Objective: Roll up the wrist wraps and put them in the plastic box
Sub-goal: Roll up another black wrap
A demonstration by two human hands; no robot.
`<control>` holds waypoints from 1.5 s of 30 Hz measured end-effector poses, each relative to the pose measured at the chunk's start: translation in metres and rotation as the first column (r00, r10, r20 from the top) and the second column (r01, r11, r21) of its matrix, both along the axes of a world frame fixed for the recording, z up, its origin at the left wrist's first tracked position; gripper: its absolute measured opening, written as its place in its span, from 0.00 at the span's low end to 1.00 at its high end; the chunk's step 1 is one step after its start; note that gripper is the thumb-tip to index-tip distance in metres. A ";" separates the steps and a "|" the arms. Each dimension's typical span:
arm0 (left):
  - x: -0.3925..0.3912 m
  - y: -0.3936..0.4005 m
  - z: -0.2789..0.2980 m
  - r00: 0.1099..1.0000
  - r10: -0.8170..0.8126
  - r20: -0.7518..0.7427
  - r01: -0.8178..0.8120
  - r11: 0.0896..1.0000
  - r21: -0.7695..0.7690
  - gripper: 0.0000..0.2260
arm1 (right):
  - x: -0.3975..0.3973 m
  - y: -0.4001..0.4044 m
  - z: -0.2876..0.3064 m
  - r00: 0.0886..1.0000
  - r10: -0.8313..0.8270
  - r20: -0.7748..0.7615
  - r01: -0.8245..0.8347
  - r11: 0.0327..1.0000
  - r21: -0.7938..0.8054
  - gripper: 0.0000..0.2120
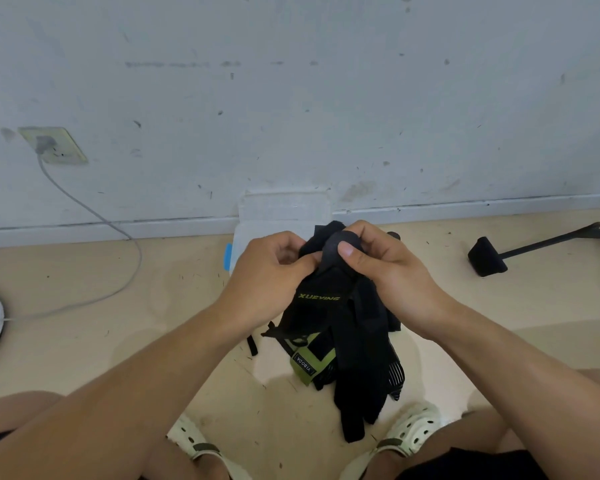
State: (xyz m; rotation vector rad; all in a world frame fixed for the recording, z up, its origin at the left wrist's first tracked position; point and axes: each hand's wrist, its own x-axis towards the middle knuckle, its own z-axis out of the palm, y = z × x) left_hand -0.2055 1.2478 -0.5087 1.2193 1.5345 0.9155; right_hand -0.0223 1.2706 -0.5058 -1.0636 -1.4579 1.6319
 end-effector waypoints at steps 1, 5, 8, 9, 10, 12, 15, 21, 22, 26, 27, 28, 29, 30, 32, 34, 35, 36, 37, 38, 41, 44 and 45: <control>0.001 0.000 0.000 1.000 -0.005 0.000 0.005 1.000 0.004 0.05 | 0.000 0.000 0.000 1.000 -0.002 0.004 0.002 1.000 0.000 0.08; 0.002 0.000 0.000 1.000 0.009 -0.008 -0.009 0.999 0.039 0.05 | -0.001 0.000 0.000 0.999 -0.036 0.021 0.035 0.999 0.031 0.08; 0.000 0.001 -0.001 0.991 0.120 0.064 -0.124 0.990 0.073 0.05 | -0.001 0.001 0.000 0.995 -0.100 0.025 0.099 0.995 0.020 0.09; -0.002 0.003 -0.001 0.980 0.171 0.102 -0.179 0.981 0.071 0.05 | 0.000 0.001 0.001 0.993 -0.114 0.031 0.113 0.994 0.009 0.09; -0.004 0.005 0.000 0.965 0.219 0.145 -0.230 0.971 0.061 0.05 | 0.001 0.002 0.001 0.992 -0.117 0.045 0.117 0.993 0.000 0.09; -0.009 0.009 0.004 0.918 0.296 0.265 -0.309 0.951 0.007 0.06 | 0.001 0.001 0.000 0.992 -0.090 0.092 0.091 0.996 -0.007 0.11; -0.013 0.013 0.010 0.835 0.342 0.431 -0.335 0.937 -0.096 0.08 | -0.004 -0.003 -0.005 0.980 -0.003 0.198 0.000 1.000 0.014 0.12; -0.006 0.006 0.007 0.932 0.079 0.355 -0.030 0.989 -0.143 0.13 | -0.009 -0.001 -0.006 0.970 -0.220 -0.105 0.204 0.968 -0.146 0.07; -0.002 0.003 0.003 0.959 0.009 0.283 0.035 0.989 -0.147 0.14 | -0.007 0.002 -0.004 0.953 -0.261 -0.156 0.230 0.954 -0.192 0.06; 0.002 0.000 -0.006 0.976 0.076 0.202 -0.054 0.992 -0.112 0.12 | -0.003 0.008 -0.001 0.949 -0.276 -0.155 0.230 0.937 -0.264 0.09; 0.000 0.002 -0.006 0.966 0.130 0.222 -0.108 0.988 -0.108 0.11 | -0.001 0.008 -0.002 0.960 -0.244 -0.135 0.203 0.943 -0.264 0.10; -0.001 0.004 -0.006 0.953 0.181 0.245 -0.158 0.981 -0.109 0.11 | -0.001 0.008 -0.002 0.973 -0.202 -0.108 0.169 0.951 -0.258 0.12; -0.003 0.006 -0.006 0.938 0.222 0.266 -0.200 0.974 -0.106 0.10 | 0.001 0.008 -0.002 0.984 -0.160 -0.080 0.136 0.960 -0.246 0.14; -0.004 0.008 -0.007 0.927 0.254 0.274 -0.236 0.967 -0.100 0.10 | 0.001 0.008 -0.002 0.991 -0.123 -0.053 0.108 0.967 -0.231 0.15; -0.005 0.009 -0.006 0.913 0.303 0.273 -0.291 0.953 -0.085 0.11 | 0.002 0.008 -0.002 0.997 -0.076 -0.009 0.073 0.978 -0.197 0.14; -0.006 0.010 -0.004 0.895 0.343 0.286 -0.336 0.939 -0.075 0.11 | 0.002 0.008 -0.001 0.998 -0.051 0.025 0.054 0.986 -0.158 0.13; -0.007 0.011 -0.003 0.883 0.365 0.294 -0.361 0.930 -0.072 0.11 | 0.002 0.008 0.000 0.998 -0.050 0.038 0.055 0.988 -0.141 0.13; -0.008 0.012 -0.003 0.869 0.391 0.302 -0.390 0.918 -0.069 0.11 | 0.001 0.007 0.002 0.997 -0.062 0.042 0.067 0.989 -0.131 0.12; -0.010 0.013 -0.002 0.853 0.420 0.310 -0.421 0.905 -0.067 0.11 | 0.001 0.006 0.004 0.996 -0.084 0.043 0.089 0.988 -0.128 0.13; -0.012 0.014 -0.001 0.836 0.448 0.316 -0.450 0.890 -0.070 0.11 | 0.001 0.006 0.006 0.994 -0.106 0.042 0.110 0.985 -0.132 0.13; -0.018 0.019 0.002 0.790 0.494 0.363 -0.483 0.866 -0.127 0.10 | 0.000 0.003 0.004 0.990 -0.111 0.090 0.124 0.981 -0.153 0.13; -0.017 0.018 0.003 0.773 0.465 0.431 -0.436 0.883 -0.171 0.11 | -0.002 -0.002 -0.004 0.972 -0.076 0.223 0.100 0.990 -0.098 0.09; -0.015 0.018 0.003 0.776 0.445 0.447 -0.413 0.894 -0.173 0.10 | -0.003 -0.003 -0.006 0.968 -0.069 0.242 0.091 0.992 -0.082 0.08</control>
